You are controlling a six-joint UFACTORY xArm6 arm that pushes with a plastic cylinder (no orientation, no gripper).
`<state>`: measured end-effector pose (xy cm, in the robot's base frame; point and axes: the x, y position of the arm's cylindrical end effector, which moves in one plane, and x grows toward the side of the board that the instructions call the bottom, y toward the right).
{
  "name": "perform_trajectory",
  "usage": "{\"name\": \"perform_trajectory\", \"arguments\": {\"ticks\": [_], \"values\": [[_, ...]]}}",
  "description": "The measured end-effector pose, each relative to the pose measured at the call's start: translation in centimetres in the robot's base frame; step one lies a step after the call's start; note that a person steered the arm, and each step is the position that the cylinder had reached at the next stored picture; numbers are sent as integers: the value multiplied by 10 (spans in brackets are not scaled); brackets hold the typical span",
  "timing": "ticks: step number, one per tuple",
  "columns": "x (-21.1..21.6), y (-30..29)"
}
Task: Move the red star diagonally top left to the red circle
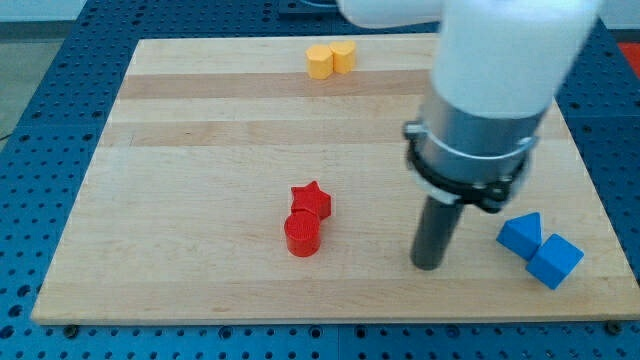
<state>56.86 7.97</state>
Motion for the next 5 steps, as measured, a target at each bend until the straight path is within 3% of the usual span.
{"name": "perform_trajectory", "arguments": {"ticks": [1, 5], "values": [[-7, -38], [-124, -132]]}}
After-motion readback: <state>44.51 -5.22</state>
